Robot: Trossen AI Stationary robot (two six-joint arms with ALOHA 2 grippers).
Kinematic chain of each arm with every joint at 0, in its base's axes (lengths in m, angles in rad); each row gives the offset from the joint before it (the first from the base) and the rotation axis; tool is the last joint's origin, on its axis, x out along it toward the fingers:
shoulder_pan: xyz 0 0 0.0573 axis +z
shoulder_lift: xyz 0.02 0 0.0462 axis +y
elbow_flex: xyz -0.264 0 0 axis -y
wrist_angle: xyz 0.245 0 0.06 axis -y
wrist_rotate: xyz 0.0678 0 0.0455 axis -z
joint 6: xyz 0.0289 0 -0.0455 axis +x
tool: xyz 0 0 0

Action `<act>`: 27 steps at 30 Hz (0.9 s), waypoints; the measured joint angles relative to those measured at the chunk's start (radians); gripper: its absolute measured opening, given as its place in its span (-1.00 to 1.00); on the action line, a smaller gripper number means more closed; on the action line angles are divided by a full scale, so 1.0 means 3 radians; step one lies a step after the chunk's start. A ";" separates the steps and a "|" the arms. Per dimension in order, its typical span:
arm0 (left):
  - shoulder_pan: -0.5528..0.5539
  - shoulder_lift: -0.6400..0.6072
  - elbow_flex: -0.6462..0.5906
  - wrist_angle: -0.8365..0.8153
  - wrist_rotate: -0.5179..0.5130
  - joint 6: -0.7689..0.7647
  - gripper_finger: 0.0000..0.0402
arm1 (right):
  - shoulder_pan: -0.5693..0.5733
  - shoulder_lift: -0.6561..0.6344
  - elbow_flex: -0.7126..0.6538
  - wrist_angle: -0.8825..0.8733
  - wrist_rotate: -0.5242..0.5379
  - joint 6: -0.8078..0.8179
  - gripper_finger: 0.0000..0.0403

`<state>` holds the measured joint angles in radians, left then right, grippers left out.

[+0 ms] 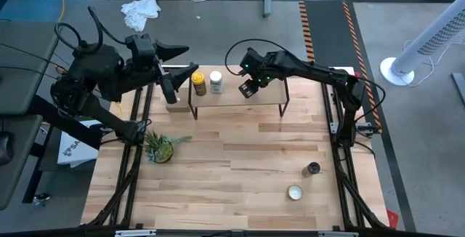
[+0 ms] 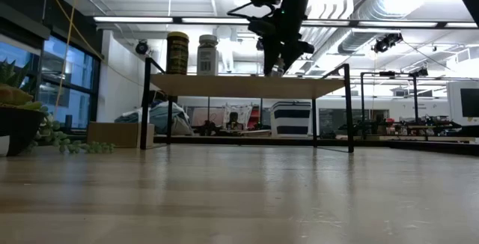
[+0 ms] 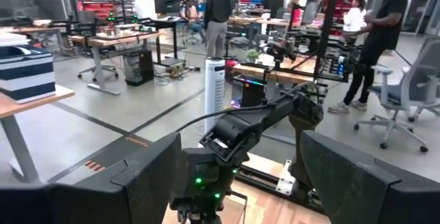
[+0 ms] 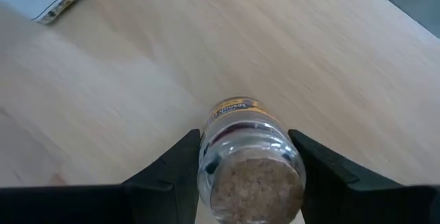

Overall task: Shelf spices
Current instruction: Put the black seasoning bottle on the shelf

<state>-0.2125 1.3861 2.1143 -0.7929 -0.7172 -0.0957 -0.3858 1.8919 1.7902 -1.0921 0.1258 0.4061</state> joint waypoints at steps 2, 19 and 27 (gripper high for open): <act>0.0001 -0.0001 0.0000 0.0008 -0.0036 -0.0019 0.47 | 0.0023 0.0000 -0.0002 0.0016 -0.0003 -0.0040 -0.09; 0.0002 -0.0001 0.0000 0.0028 -0.0188 -0.0110 0.47 | 0.0087 -0.0003 0.0800 -0.0039 0.0611 -0.0775 0.63; 0.0002 -0.0001 0.0001 0.0015 -0.0192 -0.0109 0.47 | 0.0215 -0.0011 0.1093 -0.1415 0.1158 -0.0624 -0.10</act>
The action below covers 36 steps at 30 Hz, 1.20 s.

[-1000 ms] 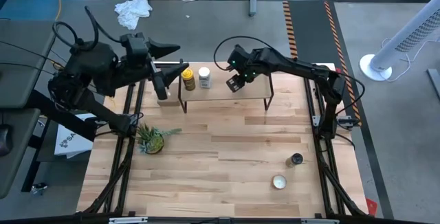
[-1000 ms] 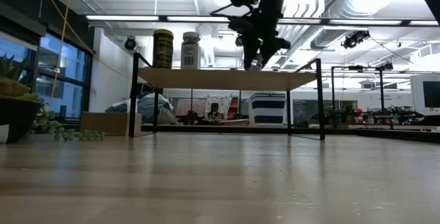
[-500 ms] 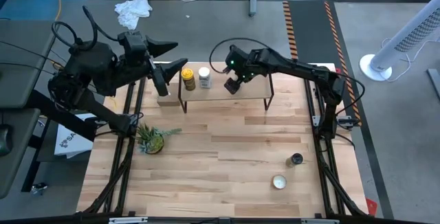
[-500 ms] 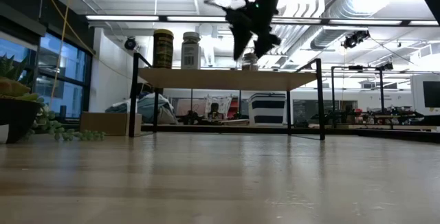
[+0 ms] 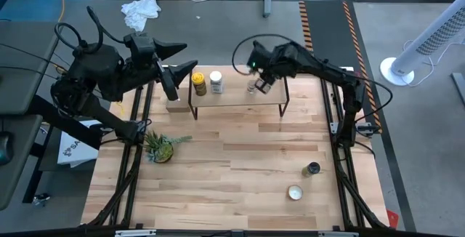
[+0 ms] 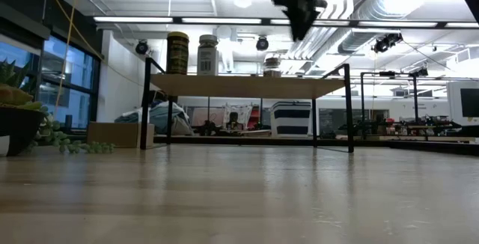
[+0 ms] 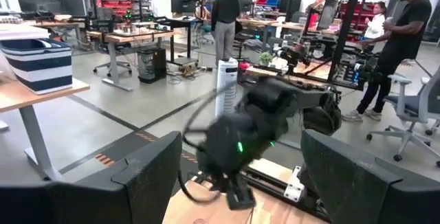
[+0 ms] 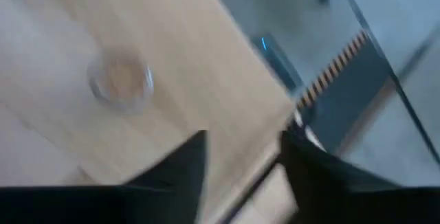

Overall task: Shelf spices
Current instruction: Put the black seasoning bottle on the shelf

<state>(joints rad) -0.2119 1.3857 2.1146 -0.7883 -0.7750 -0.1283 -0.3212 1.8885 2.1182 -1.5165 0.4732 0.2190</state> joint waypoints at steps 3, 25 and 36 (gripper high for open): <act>0.0000 0.0000 0.0000 0.0000 0.0000 0.0056 0.47 | 0.0077 -0.0019 -0.0290 -0.0103 0.0118 0.0179 -0.69; 0.0000 0.0000 0.0000 0.0000 0.0006 0.0077 0.47 | 0.0312 -0.0571 -0.1929 0.1849 -0.0257 0.1044 -1.00; -0.0001 0.0000 0.0000 -0.0001 0.0005 0.0027 0.47 | 0.0353 -0.0531 -0.1929 0.2186 -0.0128 0.1165 -1.00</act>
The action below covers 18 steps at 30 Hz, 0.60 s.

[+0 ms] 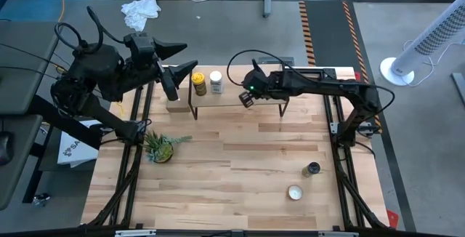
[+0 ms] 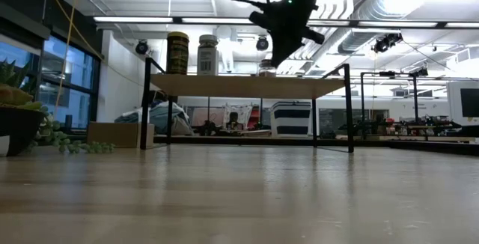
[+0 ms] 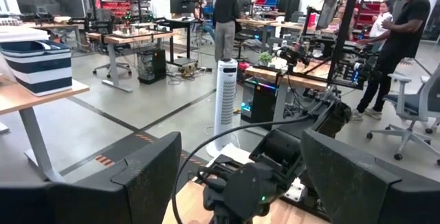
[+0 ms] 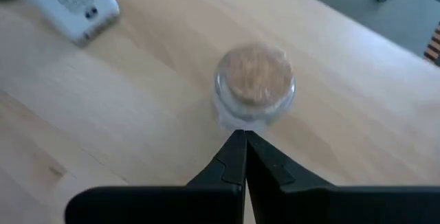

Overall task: Shelf spices
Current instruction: Put the black seasoning bottle on the shelf

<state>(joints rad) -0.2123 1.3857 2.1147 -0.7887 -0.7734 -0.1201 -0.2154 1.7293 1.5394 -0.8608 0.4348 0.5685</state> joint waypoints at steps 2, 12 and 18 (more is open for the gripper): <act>0.0000 0.0000 0.0000 0.0000 0.0000 -0.0001 0.47 | 0.0000 0.0038 0.0000 0.0033 -0.0016 -0.0001 -1.00; 0.0000 0.0000 0.0000 -0.0005 0.0013 0.0000 0.47 | 0.0045 0.0064 0.0015 0.0442 -0.0382 -0.0304 -1.00; 0.0000 -0.0001 0.0000 -0.0024 0.0014 0.0052 0.47 | 0.0127 -0.0014 0.0057 -0.0653 0.0015 -0.0212 -1.00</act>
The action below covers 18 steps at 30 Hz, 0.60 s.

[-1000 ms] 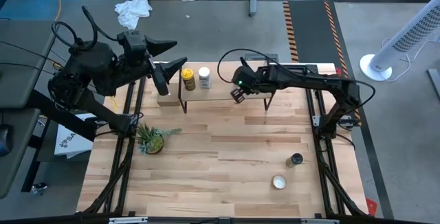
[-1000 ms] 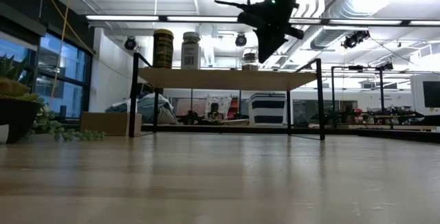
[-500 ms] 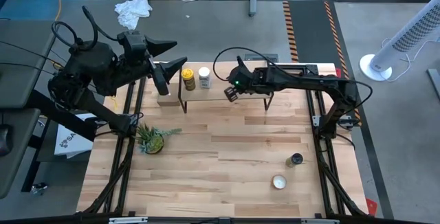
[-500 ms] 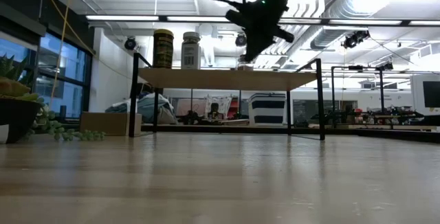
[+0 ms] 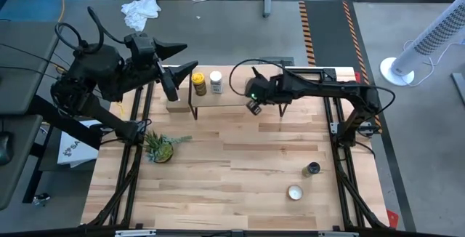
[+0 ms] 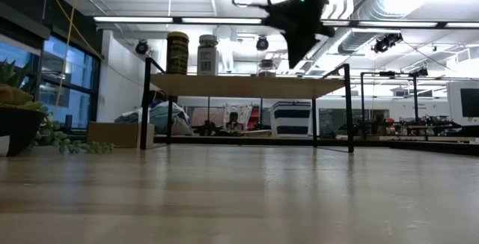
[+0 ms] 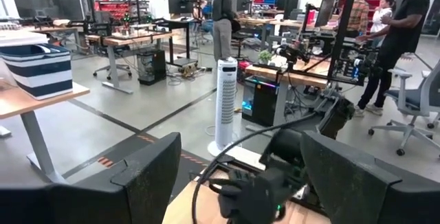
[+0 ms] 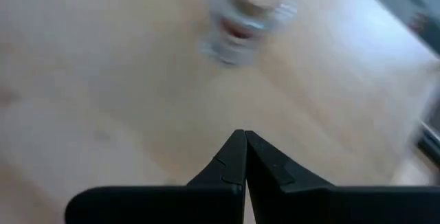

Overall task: Shelf spices
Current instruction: Put the black seasoning bottle on the shelf

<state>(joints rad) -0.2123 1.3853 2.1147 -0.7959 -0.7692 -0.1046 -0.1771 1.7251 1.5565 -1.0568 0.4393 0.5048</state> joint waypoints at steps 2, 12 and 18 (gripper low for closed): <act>0.0000 0.0000 0.0000 0.0004 0.0001 0.0007 0.47 | -0.0049 0.0026 -0.0002 -0.0023 0.0127 0.0062 -1.00; -0.0015 -0.0001 0.0000 0.0038 0.0012 -0.0025 0.47 | -0.0315 0.0138 0.0000 0.0517 0.0172 0.0184 -1.00; -0.0059 -0.0001 0.0000 0.0029 0.0025 -0.0047 0.47 | -0.0258 0.0247 -0.0001 0.0809 -0.0096 0.0211 -1.00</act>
<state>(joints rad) -0.2301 1.3849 2.1147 -0.7871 -0.7616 -0.1188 -0.2545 1.7993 1.5563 -0.8140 0.4106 0.5679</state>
